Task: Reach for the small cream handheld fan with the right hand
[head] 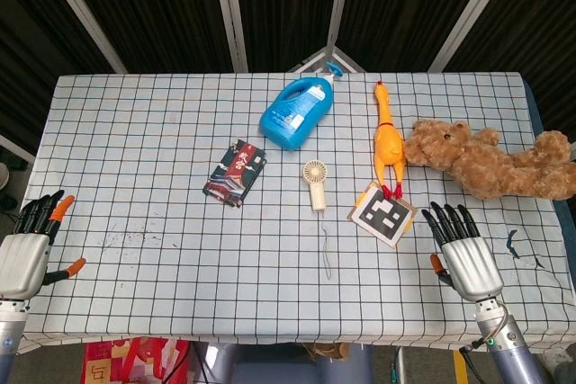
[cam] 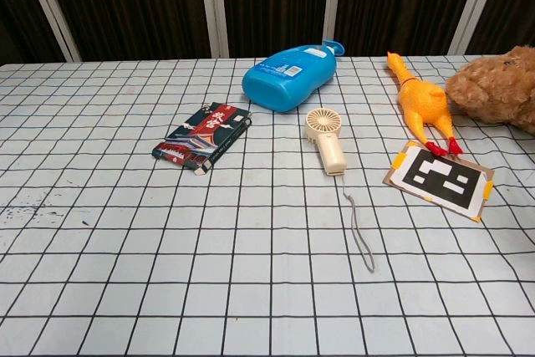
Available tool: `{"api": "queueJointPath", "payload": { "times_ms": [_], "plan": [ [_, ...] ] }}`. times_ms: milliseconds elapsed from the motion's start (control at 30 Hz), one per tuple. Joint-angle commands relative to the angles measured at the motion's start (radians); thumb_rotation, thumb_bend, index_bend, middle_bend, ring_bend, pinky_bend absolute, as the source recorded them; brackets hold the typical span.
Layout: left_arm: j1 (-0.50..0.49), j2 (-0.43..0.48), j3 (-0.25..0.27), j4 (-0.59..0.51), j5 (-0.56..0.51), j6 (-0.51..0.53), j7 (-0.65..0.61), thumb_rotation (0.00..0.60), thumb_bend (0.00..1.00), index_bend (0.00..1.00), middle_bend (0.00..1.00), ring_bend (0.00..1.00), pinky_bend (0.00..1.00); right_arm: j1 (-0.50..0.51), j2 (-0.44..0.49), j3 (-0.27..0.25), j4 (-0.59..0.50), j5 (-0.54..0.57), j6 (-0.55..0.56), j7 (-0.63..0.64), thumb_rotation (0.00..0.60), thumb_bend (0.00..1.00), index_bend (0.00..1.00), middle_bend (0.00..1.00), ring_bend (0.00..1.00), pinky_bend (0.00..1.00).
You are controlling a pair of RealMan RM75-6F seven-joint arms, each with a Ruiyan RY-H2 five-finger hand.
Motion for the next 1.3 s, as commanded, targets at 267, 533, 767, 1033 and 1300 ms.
{"api": "queueJointPath", "payload": {
  "times_ms": [267,533,767,1033,1300],
  "plan": [
    [-0.002,0.01,0.006,-0.003,0.02,0.002,0.0,0.6,0.09,0.0,0.0,0.0,0.0,0.025,-0.015,0.06,-0.024,0.026,-0.054,-0.013,0.6,0.45,0.0,0.14,0.21,0.3],
    [-0.003,0.012,0.002,-0.006,0.012,-0.003,-0.017,0.6,0.09,0.0,0.0,0.0,0.0,0.14,-0.094,0.184,-0.084,0.152,-0.202,-0.096,0.6,0.52,0.0,0.79,0.88,0.89],
    [-0.007,0.011,0.0,0.002,0.015,-0.003,-0.018,0.6,0.09,0.0,0.0,0.0,0.0,0.266,-0.21,0.26,-0.071,0.387,-0.385,-0.211,0.6,0.71,0.0,0.84,0.94,0.92],
    [-0.011,0.024,-0.003,0.002,-0.002,-0.02,-0.05,0.6,0.09,0.0,0.0,0.0,0.0,0.376,-0.374,0.302,0.065,0.586,-0.449,-0.33,0.6,0.74,0.0,0.85,0.94,0.92],
    [-0.015,0.028,-0.008,0.008,-0.011,-0.027,-0.061,0.6,0.09,0.0,0.0,0.0,0.0,0.429,-0.463,0.317,0.176,0.655,-0.47,-0.347,0.6,0.74,0.0,0.85,0.94,0.92]
  ]
}}
